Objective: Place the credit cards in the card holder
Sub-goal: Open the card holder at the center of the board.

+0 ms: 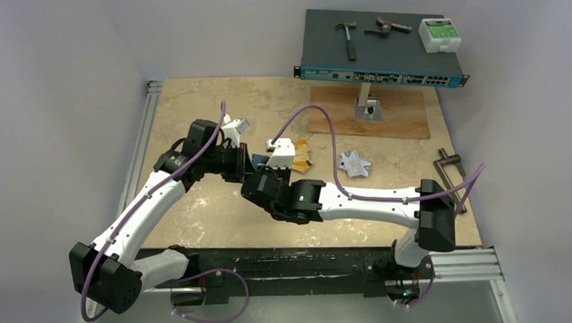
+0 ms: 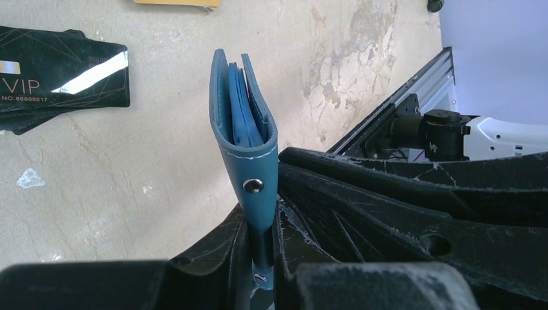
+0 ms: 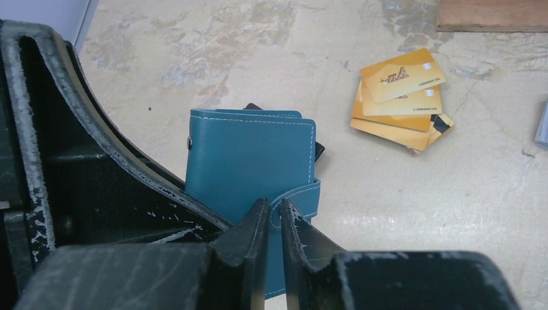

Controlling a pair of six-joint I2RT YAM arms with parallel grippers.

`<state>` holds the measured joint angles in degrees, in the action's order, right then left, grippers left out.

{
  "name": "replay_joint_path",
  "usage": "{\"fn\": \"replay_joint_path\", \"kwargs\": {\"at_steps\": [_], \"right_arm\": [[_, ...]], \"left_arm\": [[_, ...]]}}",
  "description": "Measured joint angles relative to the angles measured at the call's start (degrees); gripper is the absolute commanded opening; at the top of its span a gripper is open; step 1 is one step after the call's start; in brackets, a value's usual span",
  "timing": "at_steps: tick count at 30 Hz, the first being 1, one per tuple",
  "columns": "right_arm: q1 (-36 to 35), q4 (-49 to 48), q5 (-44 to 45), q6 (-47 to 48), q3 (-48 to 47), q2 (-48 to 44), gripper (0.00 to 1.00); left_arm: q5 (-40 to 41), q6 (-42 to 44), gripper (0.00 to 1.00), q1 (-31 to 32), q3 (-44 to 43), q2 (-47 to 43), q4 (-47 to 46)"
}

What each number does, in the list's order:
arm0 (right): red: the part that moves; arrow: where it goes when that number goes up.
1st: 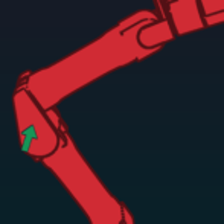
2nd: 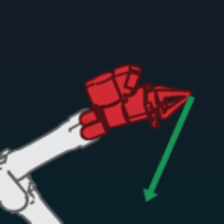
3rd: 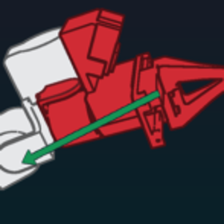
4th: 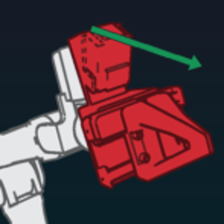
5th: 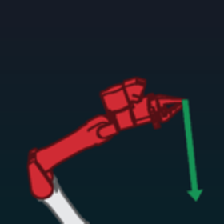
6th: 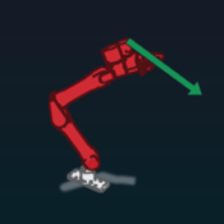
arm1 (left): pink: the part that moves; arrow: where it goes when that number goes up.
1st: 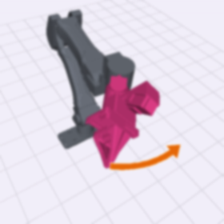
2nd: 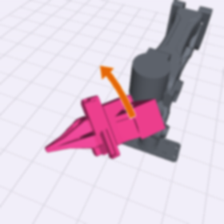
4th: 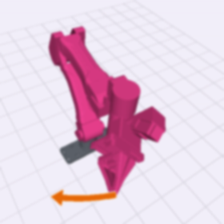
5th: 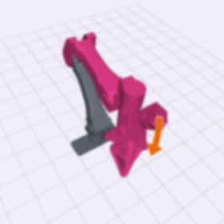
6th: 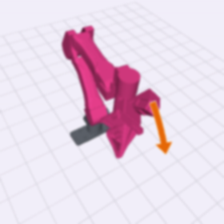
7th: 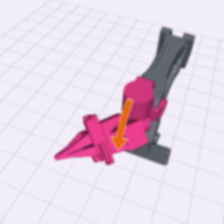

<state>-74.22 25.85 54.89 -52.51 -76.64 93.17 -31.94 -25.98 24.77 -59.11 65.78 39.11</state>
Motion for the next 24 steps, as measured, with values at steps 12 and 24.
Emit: {"fn": "replay_joint_path", "kwargs": {"at_steps": [12,24], "right_arm": [[0.0,3.4,0.2,-9.1,-0.2,0.3,0.00],[2.0,11.5,0.8,-16.1,8.3,-3.6,0.00]], "left_arm": [[0.0,0.0,0.00,0.0,0.0,0.0,0.7],[-4.4,-0.1,0.00,0.1,0.0,-1.2,-1.1]]}}
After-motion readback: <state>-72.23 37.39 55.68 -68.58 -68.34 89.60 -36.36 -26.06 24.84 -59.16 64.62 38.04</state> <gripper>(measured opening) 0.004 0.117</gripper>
